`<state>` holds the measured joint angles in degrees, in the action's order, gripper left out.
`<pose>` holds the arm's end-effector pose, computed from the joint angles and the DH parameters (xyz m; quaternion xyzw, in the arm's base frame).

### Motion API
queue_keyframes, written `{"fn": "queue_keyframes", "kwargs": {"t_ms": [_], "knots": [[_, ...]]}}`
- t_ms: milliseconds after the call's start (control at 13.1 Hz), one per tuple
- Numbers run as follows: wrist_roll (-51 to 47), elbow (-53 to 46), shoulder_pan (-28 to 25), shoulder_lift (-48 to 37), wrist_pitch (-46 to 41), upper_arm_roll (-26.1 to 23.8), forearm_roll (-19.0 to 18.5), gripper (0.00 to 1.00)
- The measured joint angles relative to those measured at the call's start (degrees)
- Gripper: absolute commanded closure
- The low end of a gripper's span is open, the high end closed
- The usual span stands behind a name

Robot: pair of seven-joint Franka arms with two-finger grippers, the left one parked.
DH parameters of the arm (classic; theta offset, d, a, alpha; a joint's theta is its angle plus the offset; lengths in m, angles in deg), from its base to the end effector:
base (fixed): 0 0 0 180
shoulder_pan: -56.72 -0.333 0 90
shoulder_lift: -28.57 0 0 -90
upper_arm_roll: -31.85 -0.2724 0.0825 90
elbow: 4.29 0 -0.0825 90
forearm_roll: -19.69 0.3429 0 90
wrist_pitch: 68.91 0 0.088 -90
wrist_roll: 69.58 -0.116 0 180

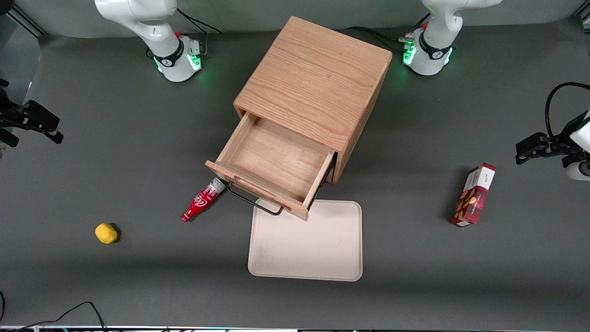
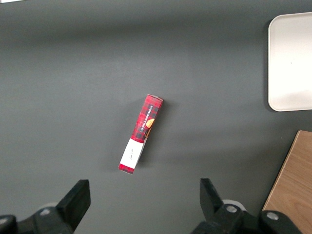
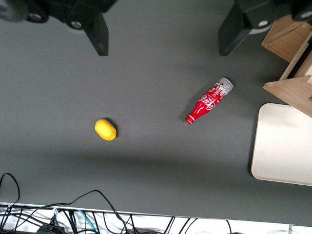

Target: Open upper drawer

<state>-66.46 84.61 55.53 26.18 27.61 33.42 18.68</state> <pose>0.5151 -0.0056 0.6129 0.9959 0.0240 0.0869 0.0109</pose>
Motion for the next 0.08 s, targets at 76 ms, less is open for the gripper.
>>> {"fn": "queue_keyframes", "kwargs": {"t_ms": [76], "knots": [[0.0, -0.01, -0.06, 0.01, 0.0, -0.06, 0.0, 0.0]]}}
